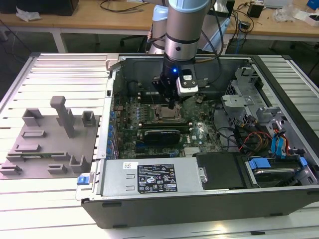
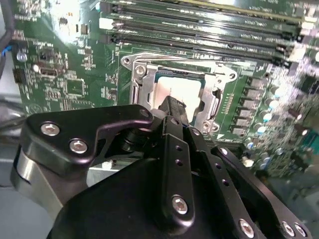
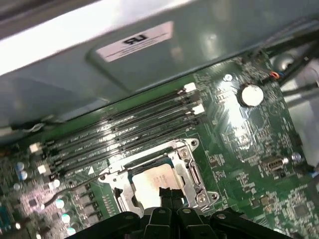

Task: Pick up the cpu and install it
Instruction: 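Close the cpu cover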

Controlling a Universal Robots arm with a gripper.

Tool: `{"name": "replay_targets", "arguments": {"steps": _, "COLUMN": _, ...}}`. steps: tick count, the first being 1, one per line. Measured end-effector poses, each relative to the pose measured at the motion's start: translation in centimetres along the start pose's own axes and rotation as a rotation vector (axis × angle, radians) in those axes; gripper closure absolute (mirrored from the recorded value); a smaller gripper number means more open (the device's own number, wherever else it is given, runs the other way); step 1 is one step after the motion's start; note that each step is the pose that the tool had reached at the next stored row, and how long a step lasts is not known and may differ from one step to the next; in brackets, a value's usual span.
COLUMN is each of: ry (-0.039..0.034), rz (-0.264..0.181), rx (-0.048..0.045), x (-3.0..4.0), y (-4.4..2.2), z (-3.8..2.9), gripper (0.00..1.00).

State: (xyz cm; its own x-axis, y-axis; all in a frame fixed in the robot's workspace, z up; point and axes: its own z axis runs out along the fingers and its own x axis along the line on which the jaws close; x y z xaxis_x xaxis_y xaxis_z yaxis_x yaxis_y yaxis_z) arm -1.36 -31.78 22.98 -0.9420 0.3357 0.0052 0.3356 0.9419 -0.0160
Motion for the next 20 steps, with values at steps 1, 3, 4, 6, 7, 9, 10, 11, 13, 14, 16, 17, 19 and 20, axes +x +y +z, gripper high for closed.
{"name": "replay_targets", "arguments": {"steps": 1, "ry": -0.0004, "rz": -0.022, "rx": 0.0001, "x": 0.00, "y": 0.00, "z": 0.00, "gripper": 0.89}}
{"name": "replay_targets", "arguments": {"steps": 3, "ry": -0.0010, "rz": -0.059, "rx": 0.0003, "x": 0.00, "y": 0.00, "z": 0.00, "gripper": 0.89}}
{"name": "replay_targets", "arguments": {"steps": 4, "ry": -0.0012, "rz": -0.078, "rx": 0.0004, "x": 0.00, "y": 0.00, "z": 0.01, "gripper": 0.89}}
{"name": "replay_targets", "arguments": {"steps": 6, "ry": -0.0020, "rz": -0.124, "rx": 0.0007, "x": 0.00, "y": 0.00, "z": 0.01, "gripper": 0.89}}
{"name": "replay_targets", "arguments": {"steps": 7, "ry": -0.0023, "rz": -0.144, "rx": 0.0008, "x": 0.00, "y": 0.00, "z": 0.01, "gripper": 0.89}}
{"name": "replay_targets", "arguments": {"steps": 9, "ry": -0.0029, "rz": -0.181, "rx": 0.0010, "x": 0.00, "y": 0.00, "z": 0.02, "gripper": 0.89}}
{"name": "replay_targets", "arguments": {"steps": 10, "ry": -0.0033, "rz": -0.201, "rx": 0.0011, "x": 0.00, "y": 0.00, "z": 0.02, "gripper": 0.89}}
{"name": "replay_targets", "arguments": {"steps": 11, "ry": -0.0037, "rz": -0.229, "rx": 0.0013, "x": 0.00, "y": 0.00, "z": 0.02, "gripper": 0.89}}
{"name": "replay_targets", "arguments": {"steps": 13, "ry": -0.0043, "rz": -0.269, "rx": 0.0014, "x": 0.00, "y": 0.00, "z": 0.03, "gripper": 0.89}}
{"name": "replay_targets", "arguments": {"steps": 14, "ry": -0.0047, "rz": -0.294, "rx": 0.0016, "x": 0.00, "y": 0.00, "z": 0.03, "gripper": 0.89}}
{"name": "replay_targets", "arguments": {"steps": 16, "ry": -0.0051, "rz": -0.314, "rx": 0.0016, "x": 0.00, "y": 0.00, "z": 0.03, "gripper": 0.89}}
{"name": "replay_targets", "arguments": {"steps": 17, "ry": -0.0051, "rz": -0.315, "rx": 0.0017, "x": 0.00, "y": 0.00, "z": 0.03, "gripper": 0.89}}
{"name": "replay_targets", "arguments": {"steps": 19, "ry": -0.0053, "rz": -0.325, "rx": 0.0017, "x": 0.00, "y": 0.00, "z": 0.03, "gripper": 0.89}}
{"name": "replay_targets", "arguments": {"steps": 20, "ry": -0.0055, "rz": -0.338, "rx": 0.0018, "x": 0.00, "y": 0.00, "z": 0.03, "gripper": 0.89}}
